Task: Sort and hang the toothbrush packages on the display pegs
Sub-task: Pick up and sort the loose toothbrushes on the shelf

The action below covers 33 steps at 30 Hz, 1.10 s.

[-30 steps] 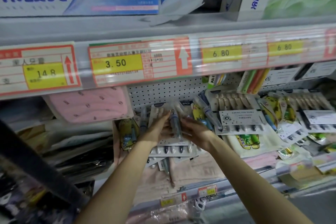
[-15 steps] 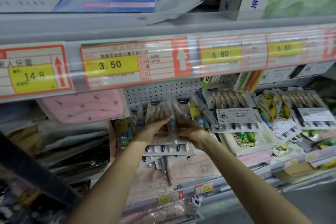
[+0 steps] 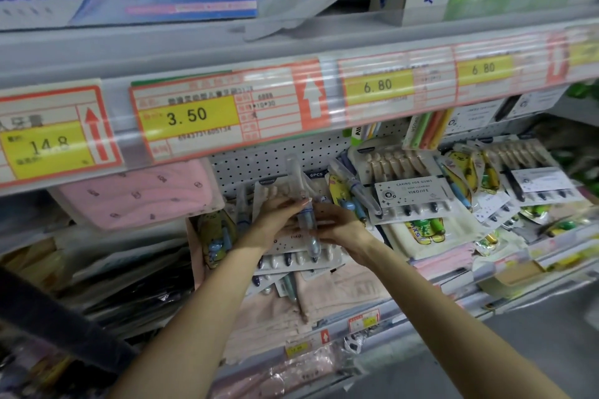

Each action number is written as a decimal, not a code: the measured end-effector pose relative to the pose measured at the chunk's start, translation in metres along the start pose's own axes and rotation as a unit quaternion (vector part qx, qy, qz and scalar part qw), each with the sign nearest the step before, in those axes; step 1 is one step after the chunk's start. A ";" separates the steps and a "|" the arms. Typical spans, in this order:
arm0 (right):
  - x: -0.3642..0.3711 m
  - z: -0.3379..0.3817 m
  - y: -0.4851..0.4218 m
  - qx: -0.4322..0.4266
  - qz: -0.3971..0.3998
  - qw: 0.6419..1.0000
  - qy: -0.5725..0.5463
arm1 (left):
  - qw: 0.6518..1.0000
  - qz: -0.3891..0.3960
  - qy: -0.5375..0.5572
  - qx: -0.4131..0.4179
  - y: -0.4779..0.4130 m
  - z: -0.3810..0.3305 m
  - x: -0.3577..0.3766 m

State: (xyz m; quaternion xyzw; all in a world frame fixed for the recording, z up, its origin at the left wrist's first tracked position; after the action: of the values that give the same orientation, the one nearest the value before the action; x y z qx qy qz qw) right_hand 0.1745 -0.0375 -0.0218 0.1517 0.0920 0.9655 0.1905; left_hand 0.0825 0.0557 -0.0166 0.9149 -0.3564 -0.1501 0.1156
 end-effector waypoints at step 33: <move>-0.343 0.097 0.106 -0.051 -0.069 0.995 0.053 | 0.996 0.044 0.017 0.075 -0.023 -0.137 0.353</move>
State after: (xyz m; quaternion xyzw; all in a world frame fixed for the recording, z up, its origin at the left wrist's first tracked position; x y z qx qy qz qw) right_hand 0.4722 -0.2584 0.0057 0.0839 0.0630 0.9602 0.2589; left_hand 0.3934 -0.1560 0.0353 0.9067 -0.4049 -0.1018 0.0592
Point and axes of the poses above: each hand's wrist, its own y-axis away from the middle knuckle, its own x-axis out of the palm, z = x × y, the point moved 9 cm from there along -y, towards the middle knuckle, and after that the axes turned 14 degrees about -y, right-handed, at the moved point
